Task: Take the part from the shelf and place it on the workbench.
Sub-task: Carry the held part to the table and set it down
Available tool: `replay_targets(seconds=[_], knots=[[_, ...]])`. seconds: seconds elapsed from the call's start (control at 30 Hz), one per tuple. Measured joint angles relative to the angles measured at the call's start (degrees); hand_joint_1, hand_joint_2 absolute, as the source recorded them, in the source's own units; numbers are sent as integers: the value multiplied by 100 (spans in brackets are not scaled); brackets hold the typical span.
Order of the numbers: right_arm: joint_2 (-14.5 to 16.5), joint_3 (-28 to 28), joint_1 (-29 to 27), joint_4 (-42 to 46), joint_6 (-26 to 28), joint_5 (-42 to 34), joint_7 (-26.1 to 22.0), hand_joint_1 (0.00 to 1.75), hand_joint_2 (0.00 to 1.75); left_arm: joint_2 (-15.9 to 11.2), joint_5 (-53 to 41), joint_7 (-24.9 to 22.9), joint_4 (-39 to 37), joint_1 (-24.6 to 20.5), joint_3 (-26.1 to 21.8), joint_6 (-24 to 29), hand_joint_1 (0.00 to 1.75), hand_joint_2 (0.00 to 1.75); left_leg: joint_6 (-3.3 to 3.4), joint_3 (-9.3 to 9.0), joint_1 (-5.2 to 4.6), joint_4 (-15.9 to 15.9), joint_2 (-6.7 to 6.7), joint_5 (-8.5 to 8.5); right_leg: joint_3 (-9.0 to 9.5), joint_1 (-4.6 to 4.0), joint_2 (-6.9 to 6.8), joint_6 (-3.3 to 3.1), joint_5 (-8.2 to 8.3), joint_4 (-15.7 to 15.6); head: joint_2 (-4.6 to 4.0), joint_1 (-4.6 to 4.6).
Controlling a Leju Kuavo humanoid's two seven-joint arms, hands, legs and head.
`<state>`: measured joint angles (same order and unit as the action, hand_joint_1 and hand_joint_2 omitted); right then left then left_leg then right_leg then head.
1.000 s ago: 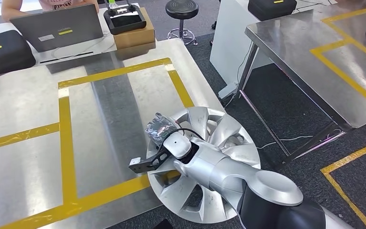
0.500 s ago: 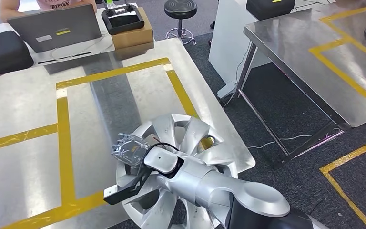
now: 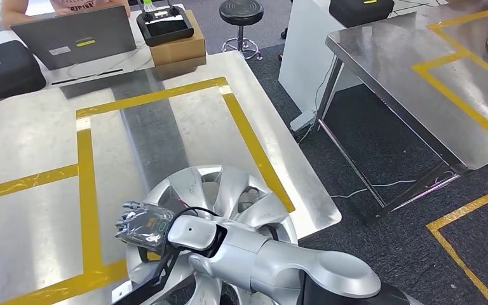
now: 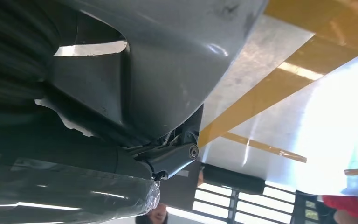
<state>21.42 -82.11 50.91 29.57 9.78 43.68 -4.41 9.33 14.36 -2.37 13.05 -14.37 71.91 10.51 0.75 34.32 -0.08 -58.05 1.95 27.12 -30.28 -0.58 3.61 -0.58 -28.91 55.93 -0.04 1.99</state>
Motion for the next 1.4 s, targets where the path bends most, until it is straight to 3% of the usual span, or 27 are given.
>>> replay_targets(seconds=[0.5,0.9,1.4], knots=[[13,-264,-190,398,-198,72,-113,175,175,13,46,1,0,-3,0,1,0,175,-1,1,1,0,32,1,1,0,-11,4,-4,0,0,-4],[-21,-299,-66,377,-218,-83,135,175,175,13,40,-11,0,-3,0,-19,0,175,0,1,1,0,55,0,4,0,-22,4,-4,0,0,0],[-126,-386,-91,147,-641,124,623,175,175,11,120,-58,-14,8,0,22,0,175,0,2,0,0,62,0,6,0,-30,4,-5,0,0,2]])
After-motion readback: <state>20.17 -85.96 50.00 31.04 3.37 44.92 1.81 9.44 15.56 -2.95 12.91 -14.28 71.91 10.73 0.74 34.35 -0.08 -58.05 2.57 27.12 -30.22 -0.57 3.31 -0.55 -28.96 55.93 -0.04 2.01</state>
